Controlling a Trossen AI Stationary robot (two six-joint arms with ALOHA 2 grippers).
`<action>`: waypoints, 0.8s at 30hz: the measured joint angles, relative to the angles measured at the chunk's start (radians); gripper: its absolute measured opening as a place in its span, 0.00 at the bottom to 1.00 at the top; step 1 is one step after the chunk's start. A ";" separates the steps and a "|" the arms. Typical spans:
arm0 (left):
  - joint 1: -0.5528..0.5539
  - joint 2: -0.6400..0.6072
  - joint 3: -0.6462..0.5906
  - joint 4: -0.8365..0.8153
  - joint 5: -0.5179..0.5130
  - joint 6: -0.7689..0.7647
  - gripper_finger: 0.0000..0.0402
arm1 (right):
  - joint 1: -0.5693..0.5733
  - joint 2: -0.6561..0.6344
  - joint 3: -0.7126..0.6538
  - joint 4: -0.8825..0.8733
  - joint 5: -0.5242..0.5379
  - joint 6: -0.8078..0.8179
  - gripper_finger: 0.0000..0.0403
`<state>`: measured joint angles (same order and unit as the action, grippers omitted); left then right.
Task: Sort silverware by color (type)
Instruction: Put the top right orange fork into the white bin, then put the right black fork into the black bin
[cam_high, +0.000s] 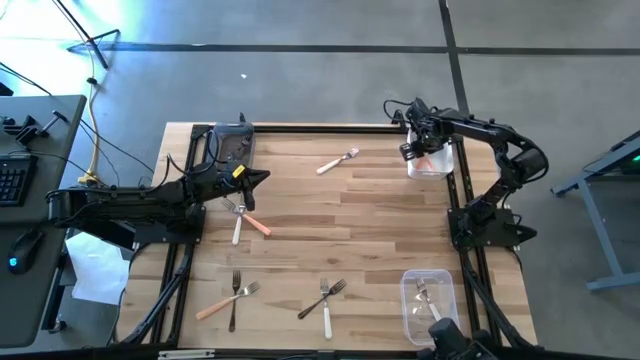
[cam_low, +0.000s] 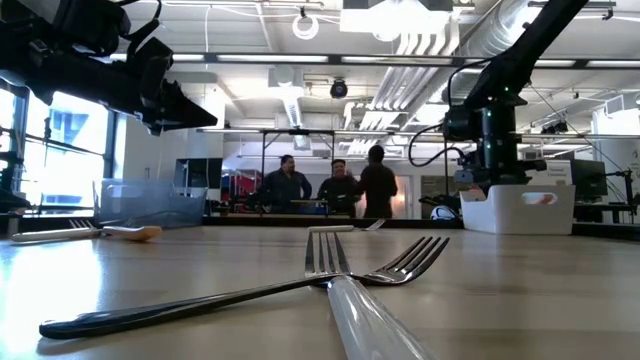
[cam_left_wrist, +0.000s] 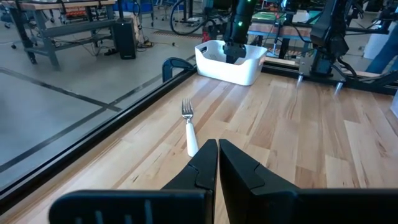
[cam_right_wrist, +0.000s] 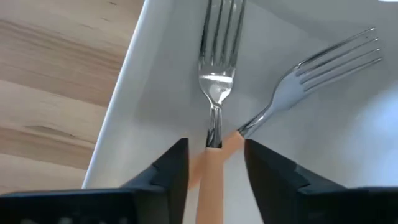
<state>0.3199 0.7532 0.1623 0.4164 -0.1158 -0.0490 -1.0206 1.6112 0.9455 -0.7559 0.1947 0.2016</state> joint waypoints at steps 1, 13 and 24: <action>0.000 0.000 0.000 0.000 0.000 0.000 0.02 | 0.000 0.000 0.007 -0.007 0.001 0.000 0.37; 0.000 0.000 0.000 0.000 0.000 0.007 0.02 | 0.040 -0.001 0.232 -0.399 0.035 -0.019 0.09; 0.000 0.000 0.000 -0.003 0.000 0.009 0.02 | 0.197 -0.220 0.190 -0.432 0.019 -0.033 0.01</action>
<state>0.3200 0.7536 0.1623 0.4138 -0.1156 -0.0405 -0.8232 1.3915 1.1351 -1.1877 0.2141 0.1684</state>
